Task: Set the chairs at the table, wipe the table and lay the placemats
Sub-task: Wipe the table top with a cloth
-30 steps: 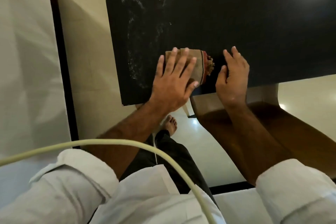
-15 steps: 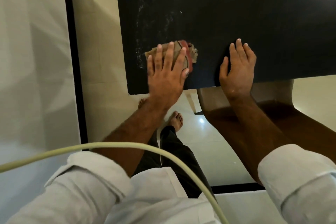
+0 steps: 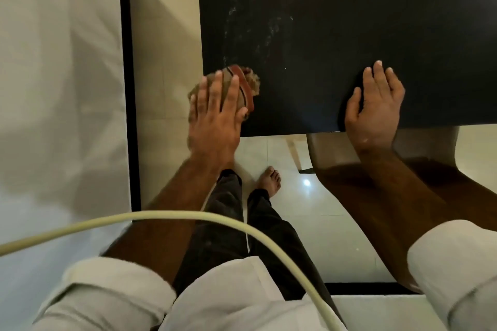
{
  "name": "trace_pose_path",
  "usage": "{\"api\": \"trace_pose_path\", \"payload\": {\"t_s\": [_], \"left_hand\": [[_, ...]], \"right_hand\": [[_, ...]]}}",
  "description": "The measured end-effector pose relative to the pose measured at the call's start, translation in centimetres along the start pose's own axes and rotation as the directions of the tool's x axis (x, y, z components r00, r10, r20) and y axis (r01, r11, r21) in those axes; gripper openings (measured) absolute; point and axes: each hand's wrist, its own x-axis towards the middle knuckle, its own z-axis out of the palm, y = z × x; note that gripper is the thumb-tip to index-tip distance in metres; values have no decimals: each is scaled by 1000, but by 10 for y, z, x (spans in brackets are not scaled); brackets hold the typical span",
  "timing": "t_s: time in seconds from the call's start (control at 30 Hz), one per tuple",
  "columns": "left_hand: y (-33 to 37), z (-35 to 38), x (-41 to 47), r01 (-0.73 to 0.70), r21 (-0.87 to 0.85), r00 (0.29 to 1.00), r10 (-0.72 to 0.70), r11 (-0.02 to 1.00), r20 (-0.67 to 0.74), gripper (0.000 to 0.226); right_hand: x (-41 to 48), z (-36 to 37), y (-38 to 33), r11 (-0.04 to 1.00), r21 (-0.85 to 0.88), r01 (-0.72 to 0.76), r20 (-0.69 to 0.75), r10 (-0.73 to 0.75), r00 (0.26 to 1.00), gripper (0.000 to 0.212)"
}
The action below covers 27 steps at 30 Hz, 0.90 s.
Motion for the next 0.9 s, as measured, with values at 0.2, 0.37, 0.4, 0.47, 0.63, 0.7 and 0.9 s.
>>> {"api": "trace_pose_path", "payload": {"t_s": [0.2,0.37,0.4,0.47,0.63,0.7,0.9], "left_hand": [[76,3,52,-126,2,991,126,992,-47,71],[59,13,-10,-244,17,970,244,970,4,73],[43,12,-19,-202,18,979,202,979,16,74],[14,8,-30,-88,9,995,87,996,52,75],[18,-10,24,89,-51,996,-89,995,-2,70],[46,-12,62,35,-37,999,-36,999,-32,70],[105,-4,73,-267,27,964,266,963,18,75]], "right_hand": [[-1,0,-1,1000,-18,-25,25,26,999,56],[1,-4,-1,1000,-23,0,26,1,1000,56],[1,-3,-1,1000,-24,0,22,1,1000,56],[-2,0,-2,1000,-20,-4,11,4,1000,56],[0,0,-3,1000,-12,-3,-7,3,1000,54],[2,0,-4,1000,-26,-15,15,16,1000,54],[3,-6,-10,992,-122,-11,82,21,996,57]]}}
